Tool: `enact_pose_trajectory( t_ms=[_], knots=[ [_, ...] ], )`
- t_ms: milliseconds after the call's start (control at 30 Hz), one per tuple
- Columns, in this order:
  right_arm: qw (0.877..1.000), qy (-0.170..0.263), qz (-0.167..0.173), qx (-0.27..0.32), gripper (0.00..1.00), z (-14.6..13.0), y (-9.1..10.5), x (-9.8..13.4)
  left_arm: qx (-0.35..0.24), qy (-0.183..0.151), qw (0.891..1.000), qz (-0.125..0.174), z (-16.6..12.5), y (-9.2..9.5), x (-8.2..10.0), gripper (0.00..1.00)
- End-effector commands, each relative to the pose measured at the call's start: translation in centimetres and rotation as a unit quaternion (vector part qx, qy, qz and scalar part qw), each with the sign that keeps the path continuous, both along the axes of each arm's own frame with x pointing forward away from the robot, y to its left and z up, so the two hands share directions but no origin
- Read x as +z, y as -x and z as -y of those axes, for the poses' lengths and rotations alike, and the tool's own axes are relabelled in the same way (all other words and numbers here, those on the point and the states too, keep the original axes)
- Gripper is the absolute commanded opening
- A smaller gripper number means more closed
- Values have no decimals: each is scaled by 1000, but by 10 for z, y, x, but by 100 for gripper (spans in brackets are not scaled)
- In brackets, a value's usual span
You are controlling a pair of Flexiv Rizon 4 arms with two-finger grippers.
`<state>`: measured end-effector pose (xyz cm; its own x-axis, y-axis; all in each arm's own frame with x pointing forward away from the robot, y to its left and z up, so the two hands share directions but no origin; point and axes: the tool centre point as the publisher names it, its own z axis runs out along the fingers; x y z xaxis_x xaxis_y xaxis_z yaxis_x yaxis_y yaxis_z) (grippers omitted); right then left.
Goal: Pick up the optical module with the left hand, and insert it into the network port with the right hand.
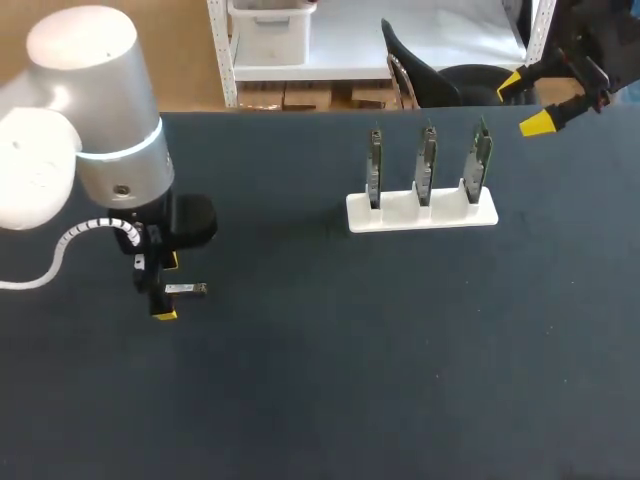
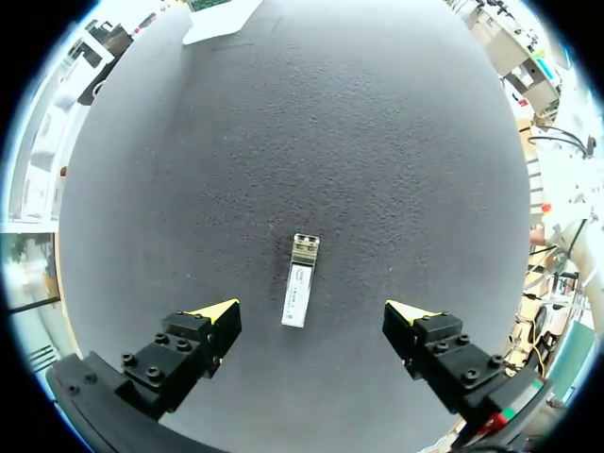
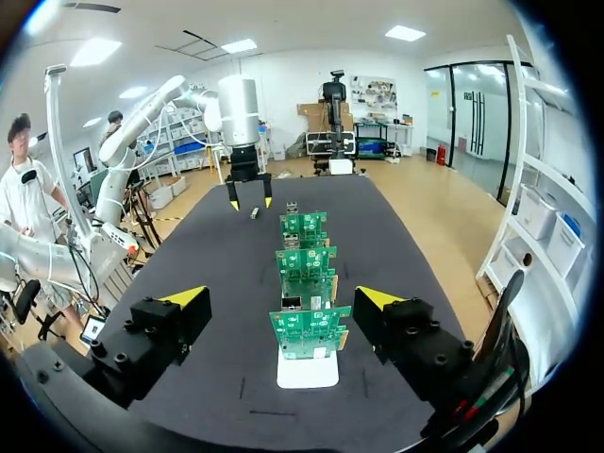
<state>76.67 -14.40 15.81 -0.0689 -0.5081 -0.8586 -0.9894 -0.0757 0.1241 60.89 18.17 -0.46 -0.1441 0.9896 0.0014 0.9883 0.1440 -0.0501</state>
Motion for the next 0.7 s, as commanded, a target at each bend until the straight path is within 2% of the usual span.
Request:
enact_pose_trajectory(
  t_ms=[33, 700],
  knots=[
    [1000, 1, 2, -3, 100, 0, 3, 0, -1, 0, 1000, -4, 1, -5, -4, 100],
    [1000, 1, 2, -3, 100, 0, 3, 0, 2, 1, 1000, -14, 3, -2, -18, 100]
  ],
)
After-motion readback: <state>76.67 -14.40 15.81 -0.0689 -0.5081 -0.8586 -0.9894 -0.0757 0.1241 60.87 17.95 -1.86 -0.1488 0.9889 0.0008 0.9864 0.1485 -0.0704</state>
